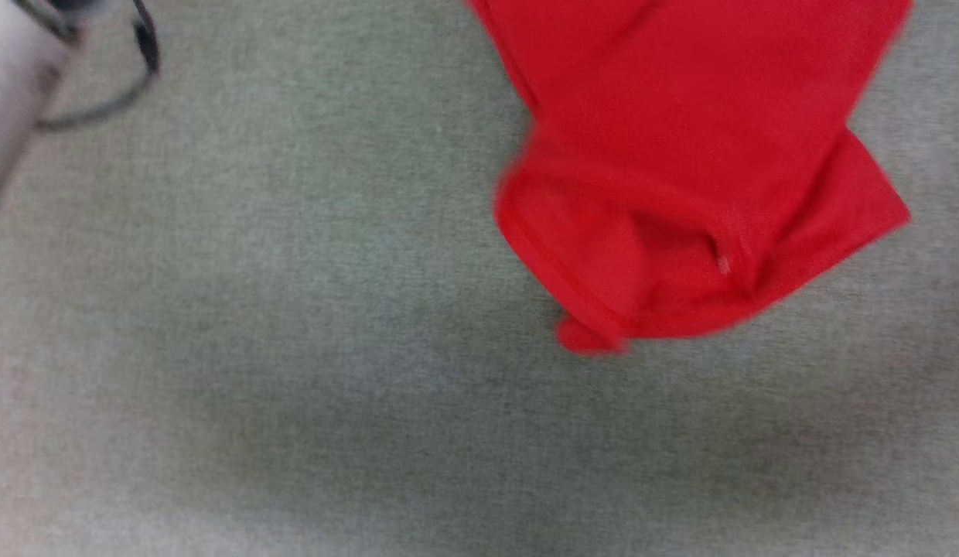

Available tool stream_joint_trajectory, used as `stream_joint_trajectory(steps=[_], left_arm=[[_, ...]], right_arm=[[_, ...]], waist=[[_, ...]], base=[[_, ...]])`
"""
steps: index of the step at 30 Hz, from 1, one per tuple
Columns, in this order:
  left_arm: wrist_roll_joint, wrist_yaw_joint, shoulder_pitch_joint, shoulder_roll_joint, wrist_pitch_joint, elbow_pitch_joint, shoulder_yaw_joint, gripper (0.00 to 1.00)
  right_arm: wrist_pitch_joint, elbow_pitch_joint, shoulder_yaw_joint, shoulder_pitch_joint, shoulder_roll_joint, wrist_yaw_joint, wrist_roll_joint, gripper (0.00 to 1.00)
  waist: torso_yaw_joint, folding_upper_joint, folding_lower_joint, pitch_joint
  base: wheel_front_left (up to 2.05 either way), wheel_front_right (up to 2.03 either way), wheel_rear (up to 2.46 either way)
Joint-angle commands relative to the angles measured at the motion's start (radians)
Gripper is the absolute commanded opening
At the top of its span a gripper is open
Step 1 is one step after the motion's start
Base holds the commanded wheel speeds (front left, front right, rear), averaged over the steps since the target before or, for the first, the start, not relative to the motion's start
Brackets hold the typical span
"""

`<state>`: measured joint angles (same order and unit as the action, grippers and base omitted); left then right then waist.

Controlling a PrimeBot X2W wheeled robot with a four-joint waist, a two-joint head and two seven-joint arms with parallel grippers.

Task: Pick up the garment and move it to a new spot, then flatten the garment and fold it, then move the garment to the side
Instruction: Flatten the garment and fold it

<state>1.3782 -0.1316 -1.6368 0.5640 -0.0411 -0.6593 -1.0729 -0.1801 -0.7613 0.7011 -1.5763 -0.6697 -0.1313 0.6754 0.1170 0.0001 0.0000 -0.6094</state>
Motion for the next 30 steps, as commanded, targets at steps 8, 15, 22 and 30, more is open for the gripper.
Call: stream_joint_trajectory(steps=[8, 15, 22, 30], left_arm=[[-0.029, 0.003, -0.228, -0.049, 0.177, -0.205, 0.077, 0.0], [-0.018, 0.003, -0.323, -0.079, 0.288, -0.257, 0.137, 0.0], [0.021, 0.002, -0.223, -0.057, 0.283, -0.186, 0.101, 0.0], [0.107, 0.002, 0.061, 0.026, 0.289, 0.04, 0.037, 0.0]], right_arm=[[0.269, -0.231, -0.25, -0.223, 0.124, 0.001, -0.139, 0.0], [0.393, -0.352, -0.343, -0.318, 0.208, 0.001, -0.207, 0.0], [0.408, -0.332, -0.289, -0.268, 0.209, 0.001, -0.231, 0.0], [0.375, -0.154, -0.18, -0.009, 0.175, 0.001, -0.165, 0.0]], waist=[[-0.06, -0.0001, 0.0, 0.023], [-0.088, -0.0001, 0.0, 0.062], [-0.074, -0.0001, 0.0, 0.051], [-0.064, -0.0001, 0.0, 0.076]], base=[[0.0, 0.0, 0.0], [0.0, 0.0, 0.0], [0.0, 0.0, 0.0], [0.0, 0.0, 0.0]])
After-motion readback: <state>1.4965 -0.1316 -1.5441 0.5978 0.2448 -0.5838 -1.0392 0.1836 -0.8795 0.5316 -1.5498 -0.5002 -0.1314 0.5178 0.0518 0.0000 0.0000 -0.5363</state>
